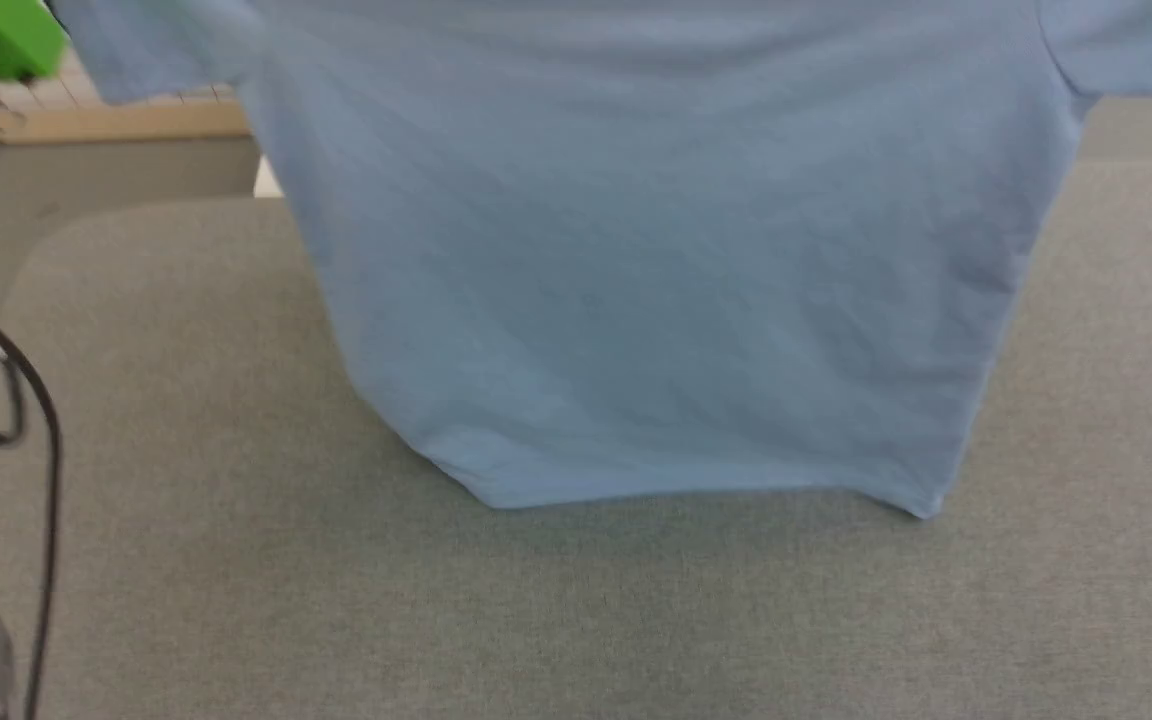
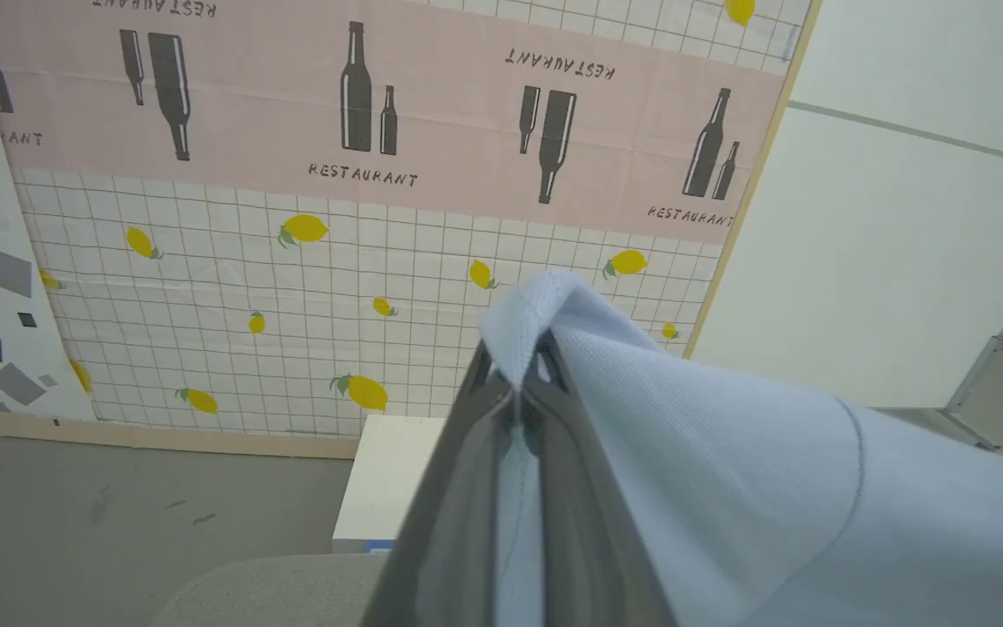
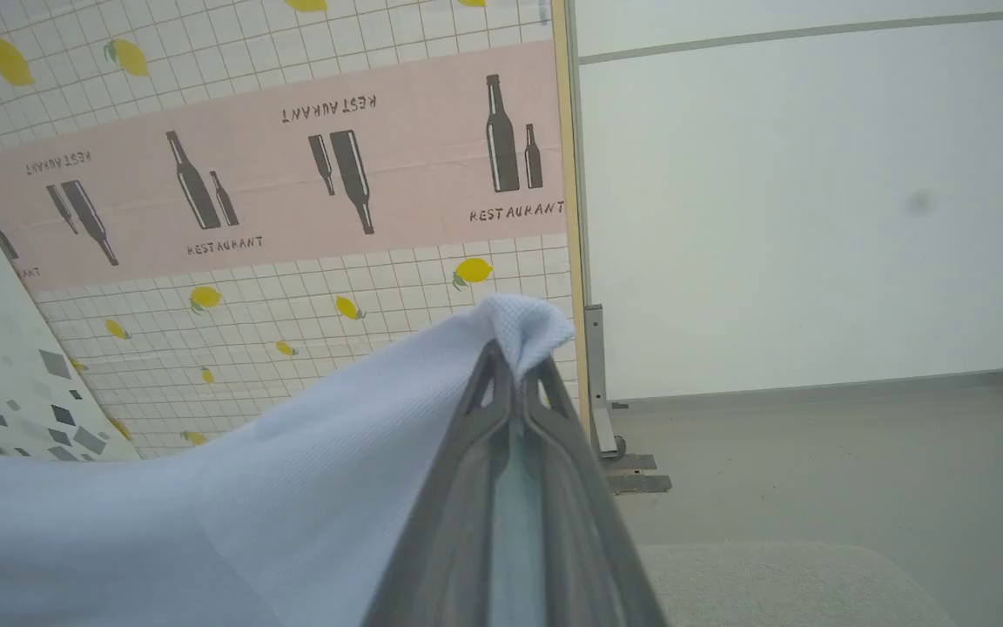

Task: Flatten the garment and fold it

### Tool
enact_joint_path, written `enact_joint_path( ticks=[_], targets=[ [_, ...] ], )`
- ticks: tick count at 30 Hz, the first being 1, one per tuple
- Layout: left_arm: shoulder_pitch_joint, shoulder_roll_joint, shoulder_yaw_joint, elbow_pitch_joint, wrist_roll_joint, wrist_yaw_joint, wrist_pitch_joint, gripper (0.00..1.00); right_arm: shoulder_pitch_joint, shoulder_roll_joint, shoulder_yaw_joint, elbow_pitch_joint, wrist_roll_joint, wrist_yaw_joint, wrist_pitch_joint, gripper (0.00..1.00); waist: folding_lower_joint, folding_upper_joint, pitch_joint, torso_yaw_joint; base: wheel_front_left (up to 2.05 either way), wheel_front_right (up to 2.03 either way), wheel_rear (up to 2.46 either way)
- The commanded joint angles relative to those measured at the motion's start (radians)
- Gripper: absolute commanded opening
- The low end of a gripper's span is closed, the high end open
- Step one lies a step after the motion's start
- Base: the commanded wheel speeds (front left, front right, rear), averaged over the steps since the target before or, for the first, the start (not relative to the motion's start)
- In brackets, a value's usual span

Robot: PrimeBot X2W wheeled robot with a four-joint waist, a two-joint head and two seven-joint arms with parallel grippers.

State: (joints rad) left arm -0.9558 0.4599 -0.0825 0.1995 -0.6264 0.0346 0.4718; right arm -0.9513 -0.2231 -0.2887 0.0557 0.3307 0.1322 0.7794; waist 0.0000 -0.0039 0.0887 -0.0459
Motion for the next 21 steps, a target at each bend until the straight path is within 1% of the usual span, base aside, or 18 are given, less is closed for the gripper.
enact_joint_path(
  ticks=[1,5,6,10,13,16,18,21],
  targets=[
    [-0.046,0.013,0.001,0.017,0.015,-0.002,0.001,0.00,-0.043,0.017,-0.015,0.006,-0.020,-0.002,0.002,0.00,0.0000,0.0039,0.091,-0.005,0.00,0.00,0.00],
    [-0.177,0.042,-0.009,0.081,0.041,-0.013,0.005,0.00,-0.168,0.084,-0.056,0.032,-0.103,-0.002,-0.010,0.00,0.0000,0.0039,0.214,-0.018,0.00,0.00,0.00],
    [-0.218,0.052,-0.014,0.099,0.054,-0.017,0.003,0.00,-0.208,0.098,-0.063,0.042,-0.135,-0.002,-0.022,0.00,0.0000,0.0039,0.246,-0.023,0.00,0.00,0.00],
    [-0.379,0.065,-0.027,0.150,0.084,-0.024,-0.012,0.00,-0.373,0.145,-0.110,0.082,-0.239,-0.002,-0.081,0.00,0.0000,0.0039,0.349,-0.035,0.00,0.00,0.00],
    [-0.489,0.074,-0.032,0.170,0.113,-0.023,-0.047,0.00,-0.492,0.165,-0.155,0.107,-0.300,-0.002,-0.137,0.00,0.0000,0.0039,0.410,-0.045,0.00,0.00,0.00],
    [-0.585,0.079,-0.025,0.191,0.126,-0.023,-0.088,0.00,-0.596,0.171,-0.174,0.141,-0.343,-0.002,-0.188,0.00,0.0000,0.0039,0.468,-0.055,0.00,0.00,0.00],
    [-0.632,0.079,-0.018,0.206,0.133,-0.025,-0.133,0.00,-0.639,0.172,-0.175,0.175,-0.343,-0.002,-0.216,0.00,0.0000,0.0039,0.496,-0.057,0.00,0.00,0.00],
    [-0.670,0.083,-0.018,0.244,0.134,-0.043,-0.174,0.00,-0.676,0.172,-0.162,0.221,-0.344,-0.002,-0.253,0.00,0.0000,0.0039,0.530,-0.058,0.00,0.00,0.00]
  ],
)
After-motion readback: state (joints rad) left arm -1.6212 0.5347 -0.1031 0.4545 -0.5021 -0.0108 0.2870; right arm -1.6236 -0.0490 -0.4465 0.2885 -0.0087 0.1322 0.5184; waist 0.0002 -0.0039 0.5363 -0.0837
